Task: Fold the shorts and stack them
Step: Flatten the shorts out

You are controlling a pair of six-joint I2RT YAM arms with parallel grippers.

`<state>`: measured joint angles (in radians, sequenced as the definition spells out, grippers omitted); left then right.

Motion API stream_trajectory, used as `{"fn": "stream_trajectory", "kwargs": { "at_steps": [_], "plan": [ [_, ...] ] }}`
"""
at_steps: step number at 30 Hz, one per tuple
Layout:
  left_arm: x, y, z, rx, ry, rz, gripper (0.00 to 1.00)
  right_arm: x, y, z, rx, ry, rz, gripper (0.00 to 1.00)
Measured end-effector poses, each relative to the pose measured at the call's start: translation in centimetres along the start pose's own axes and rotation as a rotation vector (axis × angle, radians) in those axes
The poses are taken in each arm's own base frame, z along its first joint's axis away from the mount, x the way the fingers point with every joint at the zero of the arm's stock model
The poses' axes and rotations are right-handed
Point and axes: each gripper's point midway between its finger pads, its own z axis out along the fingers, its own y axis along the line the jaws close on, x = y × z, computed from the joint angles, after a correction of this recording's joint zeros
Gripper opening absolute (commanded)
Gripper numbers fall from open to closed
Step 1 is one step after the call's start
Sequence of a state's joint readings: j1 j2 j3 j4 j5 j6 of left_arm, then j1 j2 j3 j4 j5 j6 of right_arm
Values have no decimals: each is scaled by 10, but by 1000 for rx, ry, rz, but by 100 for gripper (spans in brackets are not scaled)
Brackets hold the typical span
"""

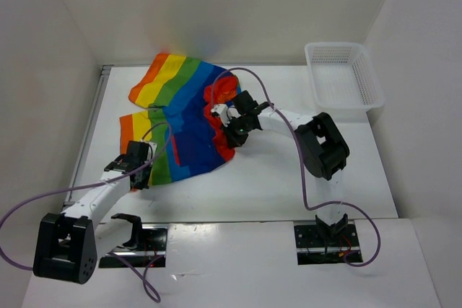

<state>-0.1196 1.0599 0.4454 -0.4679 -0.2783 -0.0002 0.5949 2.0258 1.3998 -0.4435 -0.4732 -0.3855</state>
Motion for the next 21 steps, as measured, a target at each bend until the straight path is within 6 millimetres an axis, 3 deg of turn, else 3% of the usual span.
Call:
{"fn": "stream_trajectory", "kwargs": {
  "at_steps": [2, 4, 8, 11, 14, 15, 17, 19, 21],
  "plan": [
    [1, 1, -3, 9, 8, -12, 0, 5, -5, -5, 7, 13, -37, 0],
    [-5, 1, -11, 30, 12, -16, 0, 22, -10, -20, 11, 62, -74, 0],
    [-40, -8, -31, 97, -84, -19, 0, 82, -7, -67, -9, 240, -139, 0],
    [-55, -29, -44, 185, -154, 27, 0, 130, 27, -92, -117, 379, -169, 0],
    [-46, -51, -51, 273, -127, 88, 0, 169, 66, -108, -228, 497, -196, 0],
    [-41, -57, -53, 296, -114, 107, 1, 176, 74, -113, -248, 521, -200, 5],
    [-33, -67, -60, 338, -100, 143, 10, 182, 80, -122, -253, 548, -204, 23],
    [-24, -70, -67, 362, -86, 163, 42, 185, 77, -132, -221, 576, -216, 32],
    [-14, -71, -75, 384, -66, 178, 50, 187, 73, -142, -189, 604, -224, 37]
  ]
}}
